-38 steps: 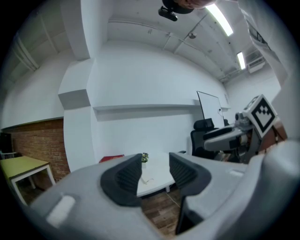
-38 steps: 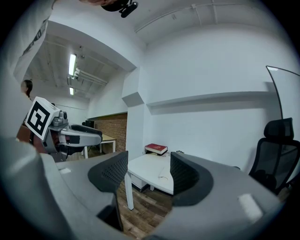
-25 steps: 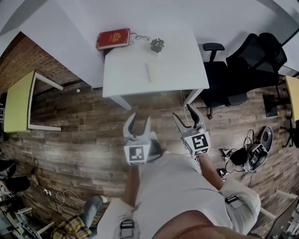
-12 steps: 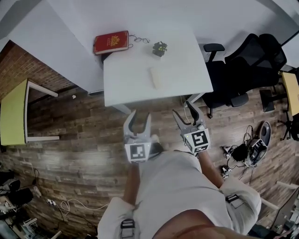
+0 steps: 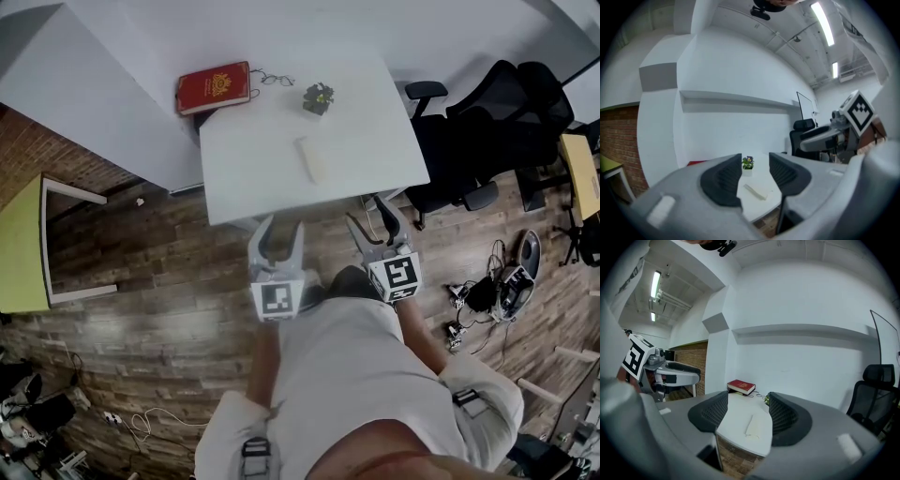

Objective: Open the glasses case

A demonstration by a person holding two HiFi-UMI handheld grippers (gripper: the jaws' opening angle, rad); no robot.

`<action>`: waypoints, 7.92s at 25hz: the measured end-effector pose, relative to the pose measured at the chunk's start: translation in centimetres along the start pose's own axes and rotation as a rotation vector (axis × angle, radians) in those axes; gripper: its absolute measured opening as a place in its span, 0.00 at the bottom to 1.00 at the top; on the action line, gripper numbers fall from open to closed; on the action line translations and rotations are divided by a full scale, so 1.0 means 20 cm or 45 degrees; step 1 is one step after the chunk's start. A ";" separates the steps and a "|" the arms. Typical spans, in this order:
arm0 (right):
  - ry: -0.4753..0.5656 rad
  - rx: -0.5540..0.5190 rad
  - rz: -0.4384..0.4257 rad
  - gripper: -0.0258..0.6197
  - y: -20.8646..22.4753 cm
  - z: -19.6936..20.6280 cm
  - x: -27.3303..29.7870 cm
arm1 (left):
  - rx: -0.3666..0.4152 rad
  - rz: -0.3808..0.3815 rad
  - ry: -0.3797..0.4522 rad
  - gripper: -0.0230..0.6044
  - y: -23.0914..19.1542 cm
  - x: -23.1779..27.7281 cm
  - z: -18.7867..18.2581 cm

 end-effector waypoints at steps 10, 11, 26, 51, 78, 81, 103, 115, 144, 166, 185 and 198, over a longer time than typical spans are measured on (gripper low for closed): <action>-0.033 -0.001 0.016 0.47 0.08 0.00 0.22 | -0.005 0.018 0.004 0.32 -0.11 0.22 0.07; -0.040 0.004 0.015 0.47 0.10 0.01 0.24 | -0.006 0.017 0.000 0.32 -0.12 0.24 0.08; -0.210 0.019 -0.117 0.47 0.33 0.04 0.68 | 0.026 0.047 -0.107 0.31 -0.25 0.68 0.23; -0.583 0.109 -0.236 0.47 0.51 0.43 1.04 | 0.046 0.263 -0.385 0.31 -0.22 1.12 0.60; -0.787 0.190 0.141 0.47 0.46 0.80 1.27 | 0.172 0.695 -0.453 0.32 -0.22 1.37 1.04; -0.817 0.194 0.162 0.47 0.44 0.84 1.28 | 0.176 0.728 -0.448 0.32 -0.21 1.38 1.07; -0.995 0.169 0.234 0.57 0.42 1.05 1.38 | 0.202 0.892 -0.512 0.32 -0.10 1.48 1.23; -1.018 0.197 0.232 0.55 0.44 1.08 1.38 | 0.212 0.933 -0.548 0.32 -0.06 1.50 1.26; -0.981 0.312 0.147 0.52 0.48 1.03 1.35 | 0.200 0.968 -0.581 0.32 0.04 1.55 1.27; -0.930 0.316 0.113 0.43 0.51 0.99 1.32 | 0.184 0.952 -0.594 0.32 0.04 1.55 1.29; -0.868 0.332 0.088 0.33 0.53 0.90 1.30 | 0.174 0.946 -0.591 0.32 0.04 1.56 1.28; -0.849 0.331 0.080 0.25 0.55 0.88 1.28 | 0.168 0.939 -0.596 0.32 0.05 1.55 1.29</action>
Point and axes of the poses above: the fingertips, and each gripper's own axes: x forward along the fingers, y to its right, z out of its underside, the point moved 4 cm from there along -x, backward along the fingers, and after that the axes turned 15 degrees about x, right-handed, at the moved point
